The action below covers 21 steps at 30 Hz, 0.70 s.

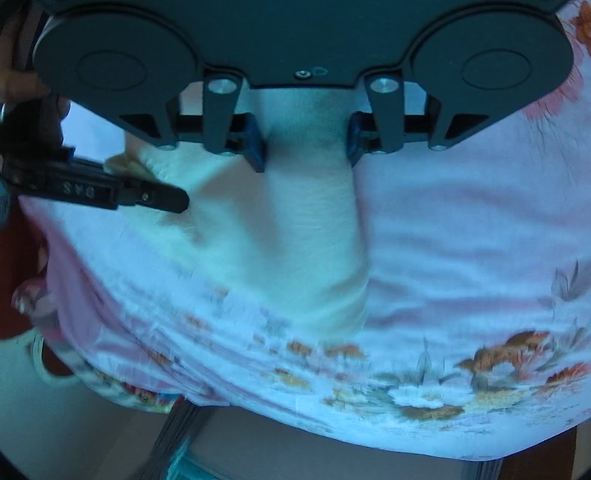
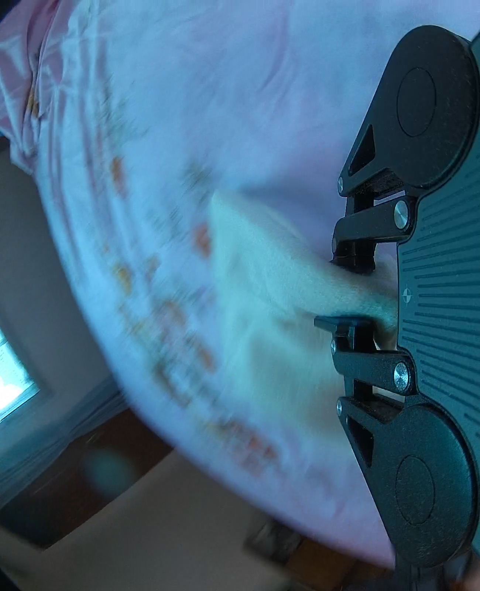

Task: Fold small clothes

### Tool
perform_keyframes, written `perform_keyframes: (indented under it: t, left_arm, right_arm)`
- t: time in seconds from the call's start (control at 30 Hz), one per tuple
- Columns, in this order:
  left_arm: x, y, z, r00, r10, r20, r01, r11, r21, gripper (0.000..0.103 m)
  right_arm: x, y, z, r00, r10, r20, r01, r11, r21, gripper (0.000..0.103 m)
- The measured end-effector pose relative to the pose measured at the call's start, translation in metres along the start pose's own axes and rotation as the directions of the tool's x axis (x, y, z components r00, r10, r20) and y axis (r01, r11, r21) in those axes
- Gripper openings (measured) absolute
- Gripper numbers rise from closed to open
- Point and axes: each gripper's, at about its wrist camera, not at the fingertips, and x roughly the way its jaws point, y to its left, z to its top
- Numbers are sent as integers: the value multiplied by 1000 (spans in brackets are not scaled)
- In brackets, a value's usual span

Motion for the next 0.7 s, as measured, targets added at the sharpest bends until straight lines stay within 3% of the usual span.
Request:
perform_keyframes:
  t: [0.1,0.23,0.37,0.53,0.67,0.7]
  left_arm:
    - [-7,-1,-4,1000,25,-2,-25,999,34,55]
    - [-46,-8,-12,995,60,77,-66,995,75,51]
    - [-64,-22,-27,993,68,100,-80,990,120,51]
    - [-41,-30,-54,995,99,-12,-96,987,125,51]
    - [-39,-27,-62,994,112,-1,-112,990,89,52]
    - [-40,-28,-63,993,114,-8,-112,990,86,52]
  right_arm:
    - [1,-5,-4,999,-47,23,48,999,-25,38]
    - [-34,3,2,989,-102,108,112,990,-88,38]
    - [-84,36,-15,980,-28,196,69,976,-207,38]
    - [-89,59,-62,993,15,116,17,964,-266,38]
    - [-50,44,-102,991,-130,-35,113,943,-314,38]
    - [-50,37,-110,993,-115,-8,107,944,-313,38]
